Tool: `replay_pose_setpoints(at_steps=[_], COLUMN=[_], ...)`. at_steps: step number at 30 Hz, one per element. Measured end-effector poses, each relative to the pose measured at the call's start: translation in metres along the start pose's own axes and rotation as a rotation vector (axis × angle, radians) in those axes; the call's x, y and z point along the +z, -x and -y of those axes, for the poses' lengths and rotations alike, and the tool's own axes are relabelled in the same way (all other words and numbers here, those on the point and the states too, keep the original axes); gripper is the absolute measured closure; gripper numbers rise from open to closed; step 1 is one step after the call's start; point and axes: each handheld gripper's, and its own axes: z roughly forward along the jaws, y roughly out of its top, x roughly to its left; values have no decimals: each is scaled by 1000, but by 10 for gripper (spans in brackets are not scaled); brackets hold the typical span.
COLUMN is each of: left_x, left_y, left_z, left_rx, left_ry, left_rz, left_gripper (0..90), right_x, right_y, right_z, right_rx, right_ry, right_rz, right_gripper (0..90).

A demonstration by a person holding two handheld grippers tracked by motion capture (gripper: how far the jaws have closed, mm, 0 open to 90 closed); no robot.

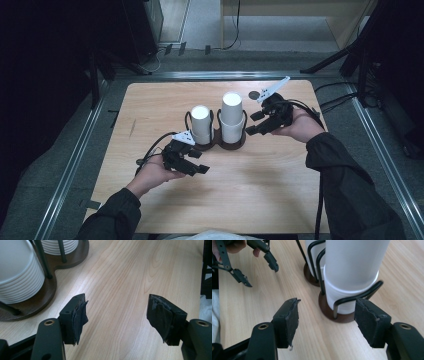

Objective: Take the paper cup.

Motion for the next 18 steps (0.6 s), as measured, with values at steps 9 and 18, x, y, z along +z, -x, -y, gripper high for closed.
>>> replay_pose_setpoints(at_steps=[9, 18], left_x=[-5, -9], left_y=[1, 4], left_z=[6, 12], left_rx=[-12, -17], left_ry=[8, 7], left_rz=[-2, -9], left_gripper=[321, 318], right_x=[4, 10], right_y=[13, 22], right_z=[-19, -35], right_rx=[-25, -69], right_ry=[18, 23], right_rz=[11, 9], right_gripper=[304, 280])
